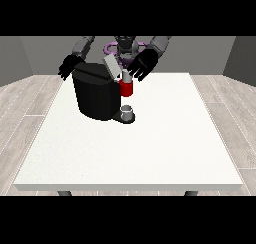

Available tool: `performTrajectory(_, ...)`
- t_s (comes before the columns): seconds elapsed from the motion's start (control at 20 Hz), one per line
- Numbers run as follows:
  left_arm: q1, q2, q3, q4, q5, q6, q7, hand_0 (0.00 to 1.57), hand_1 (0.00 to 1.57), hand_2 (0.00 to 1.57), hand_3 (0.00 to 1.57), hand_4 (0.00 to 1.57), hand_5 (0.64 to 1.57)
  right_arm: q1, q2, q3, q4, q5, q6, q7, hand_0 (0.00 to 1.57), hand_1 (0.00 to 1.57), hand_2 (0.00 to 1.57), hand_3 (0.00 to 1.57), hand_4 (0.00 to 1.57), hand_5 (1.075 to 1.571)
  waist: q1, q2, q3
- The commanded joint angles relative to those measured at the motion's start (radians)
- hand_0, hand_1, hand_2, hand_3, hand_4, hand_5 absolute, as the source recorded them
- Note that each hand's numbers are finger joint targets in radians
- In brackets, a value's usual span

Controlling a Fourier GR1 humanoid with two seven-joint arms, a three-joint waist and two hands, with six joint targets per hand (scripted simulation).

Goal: Insert the coffee pod into the coffee machine and close the lid

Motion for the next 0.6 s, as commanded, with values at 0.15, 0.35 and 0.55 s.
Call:
performTrajectory(0.15, -0.032, 0.035, 0.014, 0.019, -0.007, -0.020, 0.002, 1.19, 1.19, 1.27, 1.20, 0.51, 1.571, 0.015, -0.010, 0.002, -0.006, -0.013, 0.029, -0.001, 0.00, 0.00, 0.00, 0.00, 0.45, 1.571, -0.022, 0.021, -0.0001)
performTrajectory(0.35, -0.008, 0.029, 0.011, 0.026, -0.020, 0.001, -0.007, 1.16, 1.16, 1.24, 1.18, 0.49, 1.571, 0.040, 0.007, 0.023, -0.022, 0.017, -0.002, -0.012, 0.00, 0.00, 0.00, 0.00, 0.43, 1.571, -0.015, 0.006, -0.0003)
performTrajectory(0.55, -0.009, 0.009, -0.002, 0.028, -0.032, 0.009, -0.016, 1.22, 1.22, 1.27, 1.20, 0.49, 1.571, -0.019, -0.021, -0.008, -0.032, -0.008, 0.010, 0.033, 0.00, 0.00, 0.00, 0.00, 0.45, 1.571, -0.010, 0.023, -0.0003)
